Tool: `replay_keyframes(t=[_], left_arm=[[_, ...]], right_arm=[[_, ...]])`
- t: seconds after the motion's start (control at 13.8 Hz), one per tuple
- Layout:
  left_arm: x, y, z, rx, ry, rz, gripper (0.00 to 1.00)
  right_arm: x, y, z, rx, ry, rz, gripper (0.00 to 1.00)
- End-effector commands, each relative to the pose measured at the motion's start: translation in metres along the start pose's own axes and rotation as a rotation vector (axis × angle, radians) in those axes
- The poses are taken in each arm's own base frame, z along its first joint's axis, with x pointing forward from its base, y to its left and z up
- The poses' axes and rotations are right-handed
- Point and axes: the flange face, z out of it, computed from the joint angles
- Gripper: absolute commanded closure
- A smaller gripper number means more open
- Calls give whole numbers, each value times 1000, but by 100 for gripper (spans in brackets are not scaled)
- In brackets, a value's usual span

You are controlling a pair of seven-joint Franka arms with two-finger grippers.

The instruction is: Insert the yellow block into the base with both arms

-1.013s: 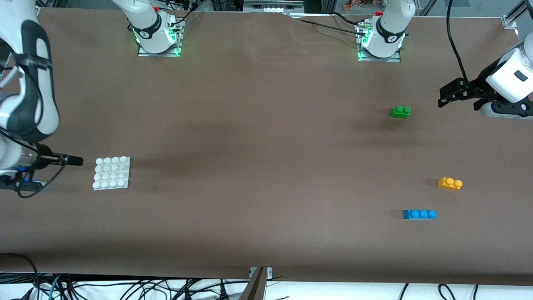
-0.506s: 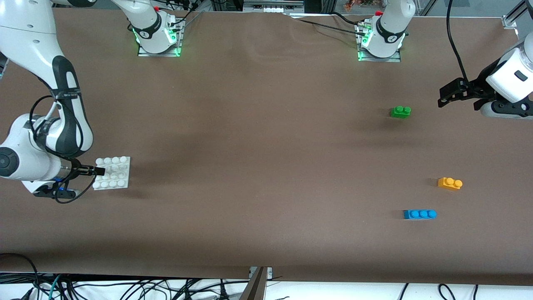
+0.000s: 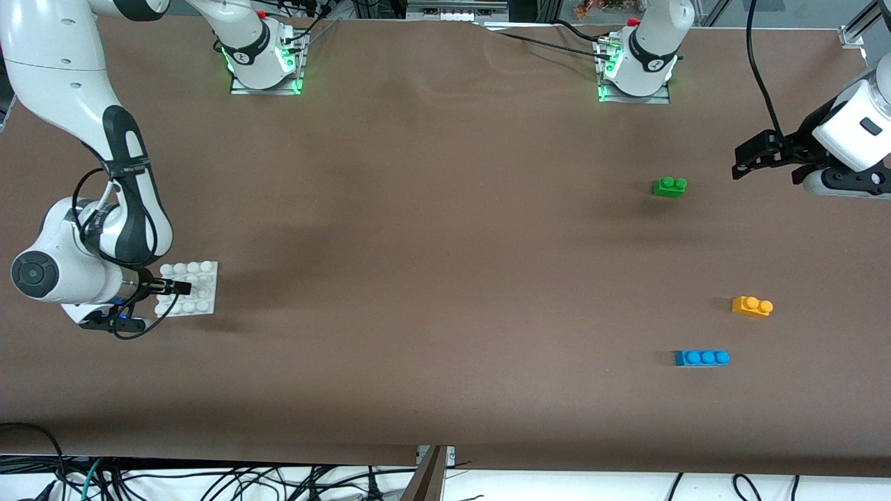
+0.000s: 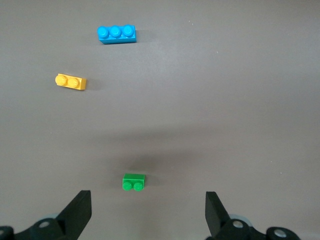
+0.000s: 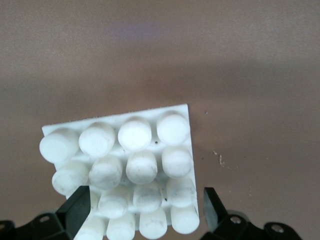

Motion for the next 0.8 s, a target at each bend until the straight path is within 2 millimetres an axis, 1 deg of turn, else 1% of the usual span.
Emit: replay_keyframes(t=[0.0, 0.07, 0.22, 0.36, 0.43, 0.72], left_arm=[[-7, 0, -5, -12, 4, 21, 0], [-7, 0, -5, -12, 4, 21, 0], [-7, 0, -5, -12, 4, 21, 0], [-7, 0, -5, -12, 2, 21, 0], [-7, 0, -5, -12, 2, 21, 0], [-7, 0, -5, -12, 2, 21, 0]], right_arm=[[-3, -7, 9, 6, 27, 4, 0], [-3, -8, 13, 5, 27, 2, 0], [-3, -11, 16, 4, 23, -2, 0], [-3, -11, 18, 3, 20, -7, 0], [-4, -12, 23, 3, 12, -14, 0], [-3, -12, 33, -1, 20, -20, 0]])
